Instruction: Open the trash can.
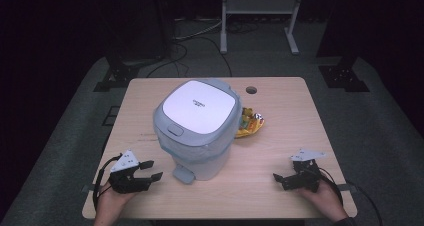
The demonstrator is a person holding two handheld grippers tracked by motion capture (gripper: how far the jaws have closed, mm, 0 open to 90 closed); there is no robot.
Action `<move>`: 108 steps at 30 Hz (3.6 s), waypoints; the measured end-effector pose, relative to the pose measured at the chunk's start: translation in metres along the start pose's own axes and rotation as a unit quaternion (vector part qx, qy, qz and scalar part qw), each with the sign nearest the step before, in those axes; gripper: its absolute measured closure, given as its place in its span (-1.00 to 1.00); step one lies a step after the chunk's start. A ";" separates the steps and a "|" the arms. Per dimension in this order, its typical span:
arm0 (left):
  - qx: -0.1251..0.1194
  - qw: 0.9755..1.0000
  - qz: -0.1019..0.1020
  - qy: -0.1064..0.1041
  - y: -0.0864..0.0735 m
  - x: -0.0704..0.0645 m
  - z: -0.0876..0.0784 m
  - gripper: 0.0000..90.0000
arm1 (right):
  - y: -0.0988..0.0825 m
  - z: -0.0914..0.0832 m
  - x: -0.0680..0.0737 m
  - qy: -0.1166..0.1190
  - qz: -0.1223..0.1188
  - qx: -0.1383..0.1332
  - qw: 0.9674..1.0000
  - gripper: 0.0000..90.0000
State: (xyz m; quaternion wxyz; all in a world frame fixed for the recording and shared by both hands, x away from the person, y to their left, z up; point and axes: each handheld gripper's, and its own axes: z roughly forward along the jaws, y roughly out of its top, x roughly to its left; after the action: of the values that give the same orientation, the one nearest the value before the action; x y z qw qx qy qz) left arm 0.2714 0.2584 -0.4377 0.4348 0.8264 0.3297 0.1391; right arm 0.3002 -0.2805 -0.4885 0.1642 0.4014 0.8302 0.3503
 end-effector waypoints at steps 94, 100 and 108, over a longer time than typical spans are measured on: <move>-0.110 0.983 0.074 -0.124 0.174 -0.028 -0.061 1.00 | 0.000 0.000 0.000 0.000 0.000 0.000 1.000 -0.99; -0.108 0.983 0.074 -0.132 0.177 -0.025 -0.053 1.00 | 0.000 0.000 0.000 0.000 -0.001 0.000 1.000 -0.99; -0.111 0.980 0.069 -0.152 0.175 -0.020 -0.048 1.00 | 0.000 0.000 0.000 0.000 -0.001 0.000 1.000 -0.99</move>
State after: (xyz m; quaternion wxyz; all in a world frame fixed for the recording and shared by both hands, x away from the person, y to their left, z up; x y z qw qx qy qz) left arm 0.3062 0.2045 -0.2669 0.5585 0.8051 0.1844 0.0774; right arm 0.3002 -0.2805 -0.4885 0.1644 0.4009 0.8305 0.3501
